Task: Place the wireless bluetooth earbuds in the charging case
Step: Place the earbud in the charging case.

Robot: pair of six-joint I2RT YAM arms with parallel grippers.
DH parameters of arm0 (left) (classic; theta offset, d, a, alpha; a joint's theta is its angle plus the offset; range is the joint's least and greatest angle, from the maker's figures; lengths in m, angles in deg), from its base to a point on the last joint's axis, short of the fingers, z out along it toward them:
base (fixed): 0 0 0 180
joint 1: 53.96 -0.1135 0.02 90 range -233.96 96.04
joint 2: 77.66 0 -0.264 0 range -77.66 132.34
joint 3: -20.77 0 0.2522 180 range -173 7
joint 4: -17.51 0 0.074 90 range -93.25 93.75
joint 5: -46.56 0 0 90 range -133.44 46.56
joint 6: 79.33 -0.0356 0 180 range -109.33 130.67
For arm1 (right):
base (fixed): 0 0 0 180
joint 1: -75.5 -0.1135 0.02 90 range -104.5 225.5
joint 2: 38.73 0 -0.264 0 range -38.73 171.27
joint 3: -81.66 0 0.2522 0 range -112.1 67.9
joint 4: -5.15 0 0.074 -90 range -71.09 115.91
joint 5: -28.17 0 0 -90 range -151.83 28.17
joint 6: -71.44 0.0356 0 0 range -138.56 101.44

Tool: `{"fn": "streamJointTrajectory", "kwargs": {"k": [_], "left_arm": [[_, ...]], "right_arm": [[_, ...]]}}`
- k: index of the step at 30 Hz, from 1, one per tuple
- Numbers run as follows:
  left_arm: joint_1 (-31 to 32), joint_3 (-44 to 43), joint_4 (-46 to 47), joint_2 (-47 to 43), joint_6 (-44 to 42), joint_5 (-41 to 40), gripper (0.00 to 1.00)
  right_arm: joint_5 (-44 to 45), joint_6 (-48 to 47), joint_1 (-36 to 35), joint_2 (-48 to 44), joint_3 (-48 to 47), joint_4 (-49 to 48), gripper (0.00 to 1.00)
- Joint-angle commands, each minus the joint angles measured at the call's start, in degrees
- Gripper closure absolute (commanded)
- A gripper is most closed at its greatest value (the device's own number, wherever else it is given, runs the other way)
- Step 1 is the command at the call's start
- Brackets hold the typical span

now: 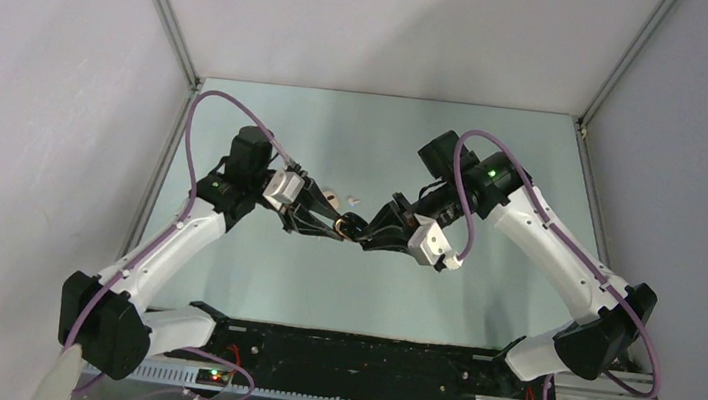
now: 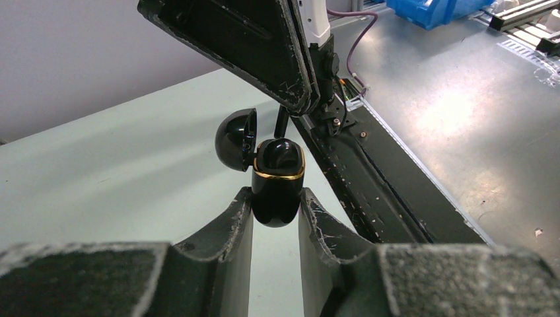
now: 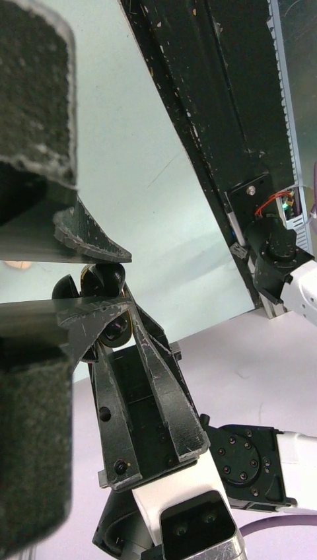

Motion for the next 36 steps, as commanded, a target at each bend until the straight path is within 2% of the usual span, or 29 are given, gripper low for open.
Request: {"fn": "streamJointTrajectory", "kwargs": {"k": [1,10,19,20,23,27,32,36], "left_arm": [[0.53,-1.51,0.79,-0.57,-1.26,2.39,1.00],[0.50,-1.39,0.90,-0.69,-1.33,2.34,1.00],[0.16,-1.44,0.92,-0.47,-1.71,2.58,1.00],[0.11,-1.40,0.92,-0.37,-1.66,2.61,1.00],[-0.01,-1.33,0.89,-0.35,-1.77,2.75,1.00],[-0.14,-1.23,0.92,-0.19,-2.04,2.84,1.00],[-0.52,-1.22,0.79,0.03,-2.10,2.85,1.00],[-0.91,-1.24,0.75,-0.06,-2.17,2.85,1.00]], "right_arm": [[0.90,-11.04,-0.44,-0.08,-0.59,0.75,0.94],[2.79,-3.54,-1.28,-1.59,2.58,-10.12,0.94],[4.05,-5.59,-1.12,-0.94,2.14,-7.31,0.93],[4.23,-5.45,-1.11,-0.99,2.13,-7.44,0.92],[4.82,-3.94,-0.94,-1.09,2.12,-8.94,0.79],[5.55,-1.93,-0.73,-1.53,1.97,-11.52,0.70],[6.09,0.01,-0.53,-2.27,1.54,-13.10,0.61],[6.23,0.72,-0.66,-2.72,1.24,-13.23,0.58]]}}
